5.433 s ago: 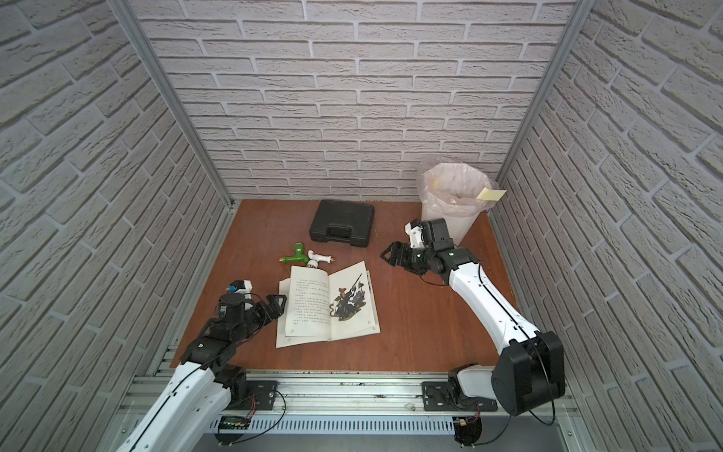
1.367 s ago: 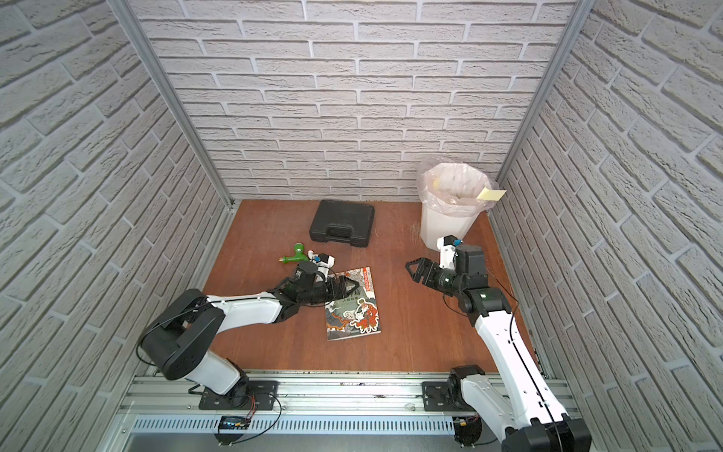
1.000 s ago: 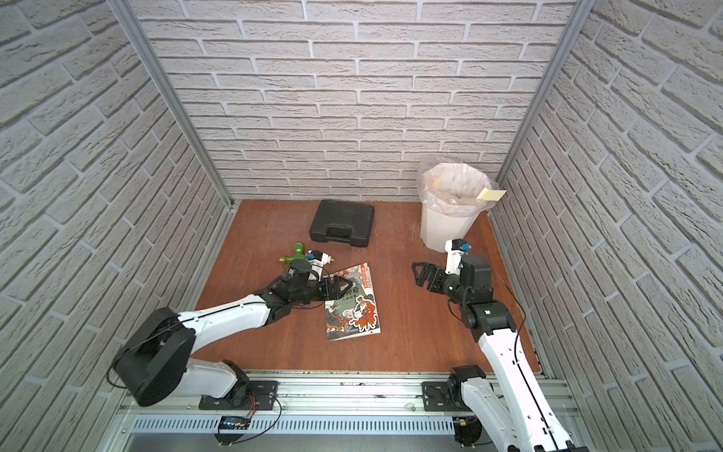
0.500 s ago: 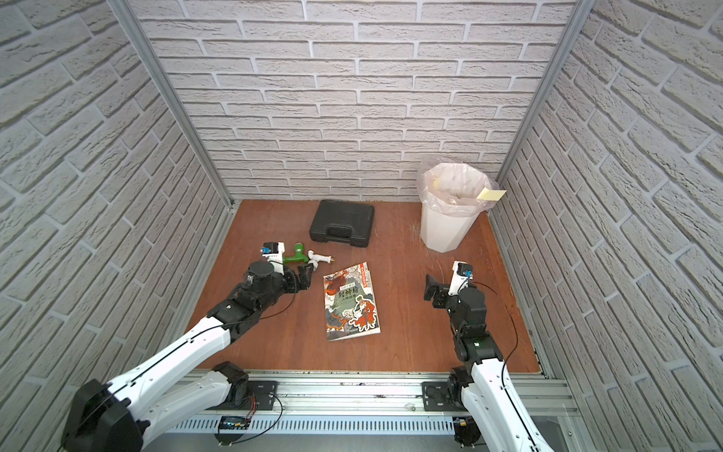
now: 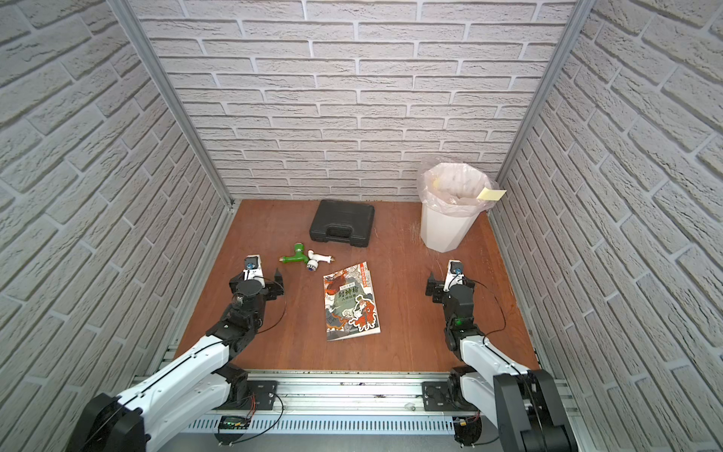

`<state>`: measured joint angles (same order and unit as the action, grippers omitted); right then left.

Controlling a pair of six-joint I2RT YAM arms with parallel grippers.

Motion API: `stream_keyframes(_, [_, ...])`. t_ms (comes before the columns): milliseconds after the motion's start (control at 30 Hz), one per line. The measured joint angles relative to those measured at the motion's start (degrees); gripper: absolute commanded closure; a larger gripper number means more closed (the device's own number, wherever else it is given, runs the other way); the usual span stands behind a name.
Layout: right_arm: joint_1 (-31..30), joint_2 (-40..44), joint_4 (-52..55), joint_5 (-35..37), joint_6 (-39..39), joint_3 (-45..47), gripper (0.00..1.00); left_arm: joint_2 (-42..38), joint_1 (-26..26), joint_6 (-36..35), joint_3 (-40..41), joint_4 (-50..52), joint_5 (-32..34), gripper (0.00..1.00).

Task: Peel off the used sticky note
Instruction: Reset both arms

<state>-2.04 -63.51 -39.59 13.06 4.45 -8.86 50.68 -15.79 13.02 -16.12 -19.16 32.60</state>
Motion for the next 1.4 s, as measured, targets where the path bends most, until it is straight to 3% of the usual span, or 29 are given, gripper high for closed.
stream_keyframes(200, [1.8, -8.4, -6.4, -0.8, -0.4, -1.1, 0.01, 3.5, 8.0, -4.6, 1.7, -9.2, -1.7, 0.02])
stream_keyframes(433, [4.7, -16.2, -14.3, -5.2, -0.3, -3.7, 0.01, 20.4, 13.1, -8.7, 2.8, -22.1, -5.8, 0.02])
stream_keyframes(633, [5.0, -26.6, -20.2, -10.4, -0.9, -4.7, 0.01, 26.6, 16.2, -9.7, -1.2, -22.5, -13.1, 0.02])
stream_keyframes(833, [5.0, -26.5, -16.4, -16.3, -2.9, -11.0, 0.01, 34.3, 18.6, -10.5, -3.3, -31.7, -19.9, 0.02])
stream_keyframes(933, [5.0, -26.5, -14.4, -17.7, -3.4, -12.9, 0.01, 38.2, 19.4, -10.6, -3.5, -30.0, -22.6, 0.02])
stream_keyframes(1400, [4.9, -26.5, -10.2, -18.3, -3.8, -14.0, 0.01, 38.5, 19.6, -10.7, -4.5, -30.1, -25.6, 0.02])
